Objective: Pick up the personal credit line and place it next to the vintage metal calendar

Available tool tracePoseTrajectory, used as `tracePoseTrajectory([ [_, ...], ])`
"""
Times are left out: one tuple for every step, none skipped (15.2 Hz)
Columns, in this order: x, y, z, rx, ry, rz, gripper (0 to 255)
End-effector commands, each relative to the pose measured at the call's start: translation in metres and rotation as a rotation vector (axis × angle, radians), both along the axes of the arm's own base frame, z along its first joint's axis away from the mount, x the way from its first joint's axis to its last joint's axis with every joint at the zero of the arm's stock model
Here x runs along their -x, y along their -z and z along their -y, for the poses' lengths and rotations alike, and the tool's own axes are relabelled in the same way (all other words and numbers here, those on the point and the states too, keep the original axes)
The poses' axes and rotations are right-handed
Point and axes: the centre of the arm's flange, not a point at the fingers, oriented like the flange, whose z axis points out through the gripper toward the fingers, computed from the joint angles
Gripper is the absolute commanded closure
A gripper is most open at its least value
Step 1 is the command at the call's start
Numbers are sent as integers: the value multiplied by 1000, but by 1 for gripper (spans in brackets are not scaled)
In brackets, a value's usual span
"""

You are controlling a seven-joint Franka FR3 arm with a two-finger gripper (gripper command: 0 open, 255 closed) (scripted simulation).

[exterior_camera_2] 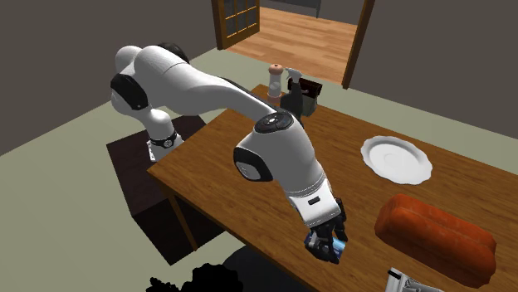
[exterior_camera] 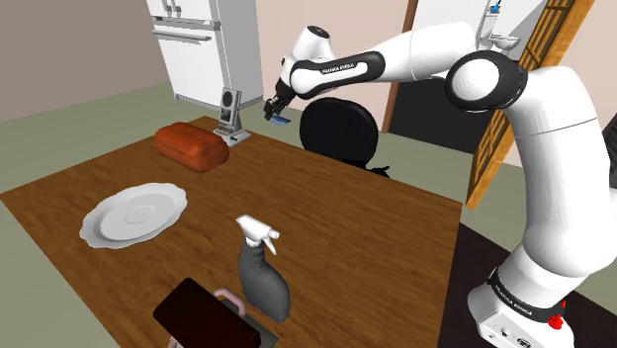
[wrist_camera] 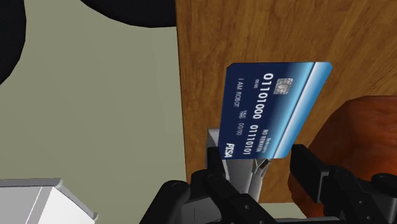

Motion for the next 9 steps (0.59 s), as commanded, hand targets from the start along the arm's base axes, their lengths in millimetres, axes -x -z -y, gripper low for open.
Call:
tracePoseTrajectory([
  [0, 10, 0, 0, 0, 0, 255],
  [0, 15, 0, 0, 0, 0, 255],
  [0, 20, 0, 0, 0, 0, 255],
  [0, 25, 0, 0, 0, 0, 255],
  [0, 31, 0, 0, 0, 0, 255],
  [0, 36, 0, 0, 0, 0, 255],
  [0, 41, 0, 0, 0, 0, 255],
  [0, 47, 0, 0, 0, 0, 255],
  [0, 52, 0, 0, 0, 0, 255],
])
